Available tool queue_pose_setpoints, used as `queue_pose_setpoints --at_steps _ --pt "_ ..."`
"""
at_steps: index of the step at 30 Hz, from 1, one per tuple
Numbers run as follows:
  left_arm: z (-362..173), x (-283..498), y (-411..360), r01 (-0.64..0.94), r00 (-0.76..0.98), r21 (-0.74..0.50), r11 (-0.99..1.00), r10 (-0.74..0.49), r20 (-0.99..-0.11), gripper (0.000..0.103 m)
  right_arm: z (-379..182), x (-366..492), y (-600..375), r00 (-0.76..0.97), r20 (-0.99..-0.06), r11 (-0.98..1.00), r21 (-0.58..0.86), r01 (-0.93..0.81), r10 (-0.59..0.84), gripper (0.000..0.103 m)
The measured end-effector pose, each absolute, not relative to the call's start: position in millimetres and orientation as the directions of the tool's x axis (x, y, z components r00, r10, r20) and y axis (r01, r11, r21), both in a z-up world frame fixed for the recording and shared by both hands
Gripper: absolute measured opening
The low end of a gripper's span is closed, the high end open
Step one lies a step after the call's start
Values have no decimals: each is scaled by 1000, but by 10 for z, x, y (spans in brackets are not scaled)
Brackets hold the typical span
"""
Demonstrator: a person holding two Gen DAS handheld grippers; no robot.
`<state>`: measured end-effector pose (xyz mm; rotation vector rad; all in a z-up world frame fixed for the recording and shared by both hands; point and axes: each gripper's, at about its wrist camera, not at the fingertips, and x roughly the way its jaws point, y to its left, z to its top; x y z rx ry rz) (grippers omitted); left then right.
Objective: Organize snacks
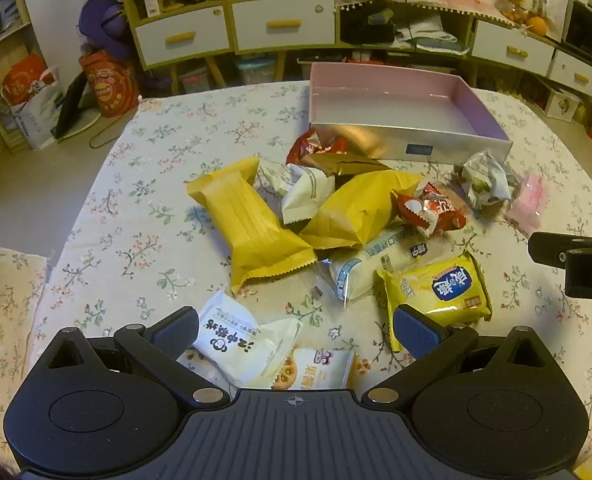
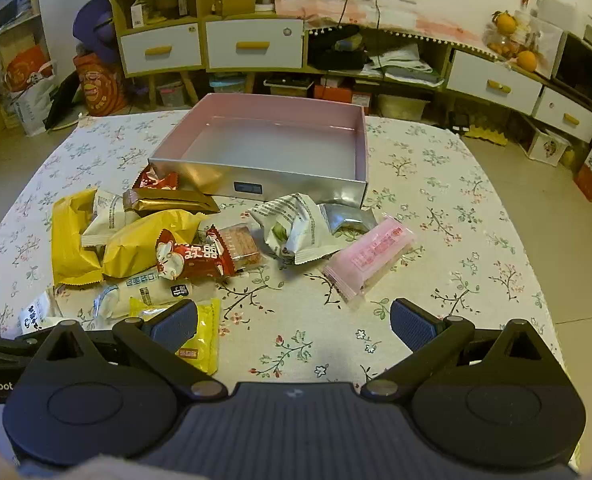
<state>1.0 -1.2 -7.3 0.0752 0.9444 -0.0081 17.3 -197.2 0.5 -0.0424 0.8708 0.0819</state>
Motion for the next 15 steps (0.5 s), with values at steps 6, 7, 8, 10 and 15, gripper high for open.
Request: queue_pose_setpoints --at_steps 6,7,8,10,15 --pt "-69 8 -14 40 588 61 997 26 -809 103 8 169 -1975 643 -764 996 -5 -92 56 103" --pt "-70 8 -15 40 588 61 997 26 -809 103 9 168 -1975 643 -764 996 -5 -92 55 103" --pt "-68 9 -13 39 588 62 997 27 -809 103 10 168 -1975 643 -764 996 -5 -92 56 103" --pt "-69 9 -14 40 587 63 997 28 -809 103 11 167 -1973 643 -764 996 -5 -92 56 103" --pt "-69 8 -10 40 588 62 997 27 -809 103 17 171 -1970 641 -765 996 -5 -92 55 103"
